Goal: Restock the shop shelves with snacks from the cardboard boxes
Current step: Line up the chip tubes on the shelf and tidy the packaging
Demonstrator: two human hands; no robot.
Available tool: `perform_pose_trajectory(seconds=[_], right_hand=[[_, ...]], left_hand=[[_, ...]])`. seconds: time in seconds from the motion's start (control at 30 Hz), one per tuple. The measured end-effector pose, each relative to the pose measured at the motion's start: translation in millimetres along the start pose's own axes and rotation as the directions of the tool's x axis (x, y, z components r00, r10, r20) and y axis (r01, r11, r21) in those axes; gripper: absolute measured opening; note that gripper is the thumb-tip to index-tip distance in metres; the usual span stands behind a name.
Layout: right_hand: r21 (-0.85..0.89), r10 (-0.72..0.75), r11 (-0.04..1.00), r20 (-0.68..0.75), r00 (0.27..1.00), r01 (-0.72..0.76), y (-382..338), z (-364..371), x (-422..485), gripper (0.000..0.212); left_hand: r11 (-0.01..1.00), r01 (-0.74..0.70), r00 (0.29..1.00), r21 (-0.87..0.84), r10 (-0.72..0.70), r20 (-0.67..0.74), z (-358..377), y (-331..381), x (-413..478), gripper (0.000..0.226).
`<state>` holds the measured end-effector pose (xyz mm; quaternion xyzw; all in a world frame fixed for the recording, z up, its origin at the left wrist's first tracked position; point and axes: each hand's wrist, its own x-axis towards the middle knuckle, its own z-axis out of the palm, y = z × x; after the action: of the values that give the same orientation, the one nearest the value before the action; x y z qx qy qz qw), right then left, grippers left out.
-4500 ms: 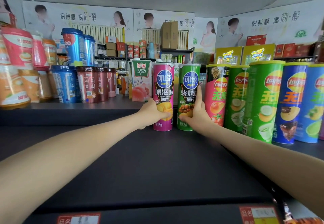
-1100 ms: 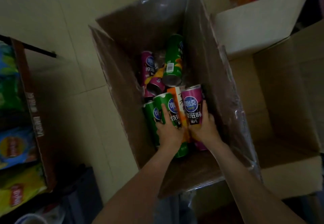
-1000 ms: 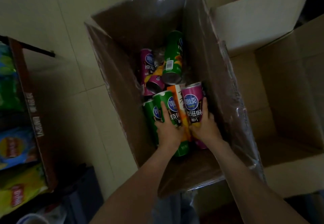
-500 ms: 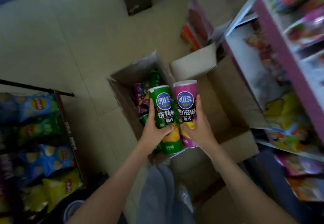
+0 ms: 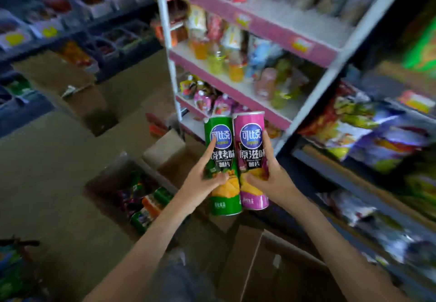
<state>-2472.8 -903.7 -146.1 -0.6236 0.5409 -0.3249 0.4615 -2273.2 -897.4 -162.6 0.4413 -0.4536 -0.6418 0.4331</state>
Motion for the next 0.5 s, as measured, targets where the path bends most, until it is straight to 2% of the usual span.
perform_pose_trajectory(seconds=[0.17,0.3,0.5], right_hand=[[0.042,-0.04,0.998,-0.174,0.984,0.048,-24.8,-119.3,-116.8,0.101],[0.002,-0.082,0.996,-0.338,0.937,0.088,-56.9,-193.1,-191.5,0.101],[-0.055,-0.144,0.989,-0.528,0.837,0.136,-94.9,-279.0,-269.2,0.098]], left_hand=[[0.998,-0.036,0.986,-0.041,0.042,0.162,135.5,47.1,-33.8,0.079],[0.994,-0.11,0.953,-0.021,0.112,0.281,227.9,90.5,-48.5,0.073],[0.96,-0.279,0.814,0.011,0.231,0.533,334.3,156.5,-56.0,0.072]])
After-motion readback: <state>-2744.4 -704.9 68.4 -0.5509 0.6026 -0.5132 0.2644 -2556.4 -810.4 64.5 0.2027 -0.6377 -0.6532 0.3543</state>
